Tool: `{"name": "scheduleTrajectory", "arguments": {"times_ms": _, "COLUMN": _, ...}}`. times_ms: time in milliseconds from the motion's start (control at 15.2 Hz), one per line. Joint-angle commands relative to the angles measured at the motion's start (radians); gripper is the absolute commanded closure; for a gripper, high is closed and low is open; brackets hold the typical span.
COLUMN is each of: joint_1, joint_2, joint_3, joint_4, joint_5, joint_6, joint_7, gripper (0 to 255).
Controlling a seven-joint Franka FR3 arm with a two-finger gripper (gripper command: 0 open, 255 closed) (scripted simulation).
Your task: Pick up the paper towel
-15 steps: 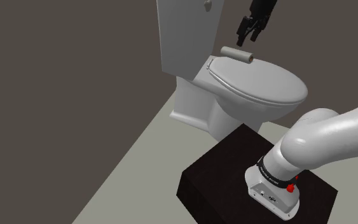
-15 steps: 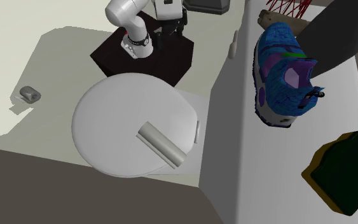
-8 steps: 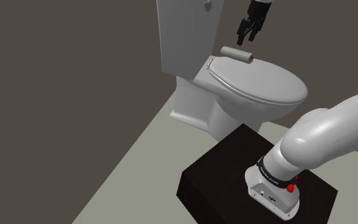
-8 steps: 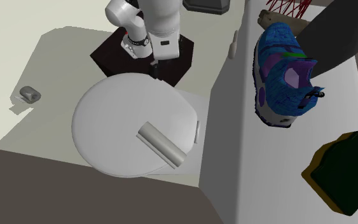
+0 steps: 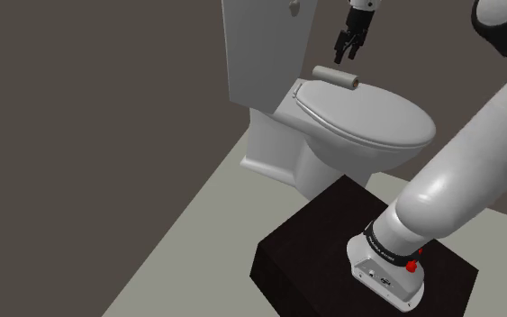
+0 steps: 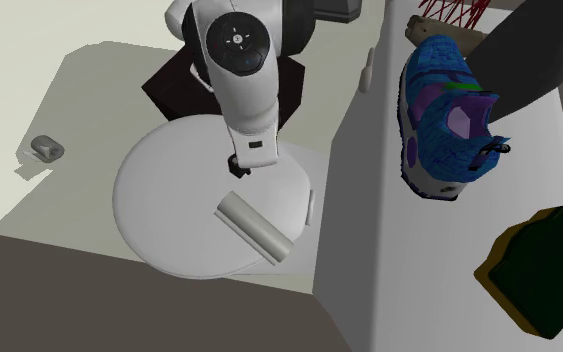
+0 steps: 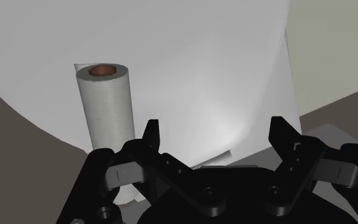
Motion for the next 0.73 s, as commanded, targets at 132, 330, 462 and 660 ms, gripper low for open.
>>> {"name": "scheduleTrajectory", "arguments": {"times_ms": 132, "joint_1": -0.054, "joint_2": 0.195, "joint_3": -0.037, "joint_4": 0.17, "joint_5": 0.097, "joint_6": -0.033, "joint_7": -0.117, "gripper": 0}}
{"name": "scheduleTrajectory", "arguments": {"times_ms": 330, "joint_1": -0.12, "joint_2": 0.35, "joint_3": -0.042, "joint_4": 0.328, "joint_5": 0.17, "joint_6": -0.081, "joint_7": -0.19, "gripper": 0}}
{"name": "scheduleTrajectory", "arguments": {"times_ms": 462, "joint_1": -0.174, "joint_2": 0.457, "joint_3": -0.037, "joint_4": 0.453, "joint_5": 0.215, "joint_6": -0.124, "joint_7": -0.228, "gripper": 0}}
{"name": "scheduleTrajectory", "arguments": {"times_ms": 660, "joint_1": -0.273, "joint_2": 0.634, "joint_3": -0.015, "joint_4": 0.688, "joint_5": 0.277, "joint_6": -0.212, "joint_7": -0.267, "gripper": 0}}
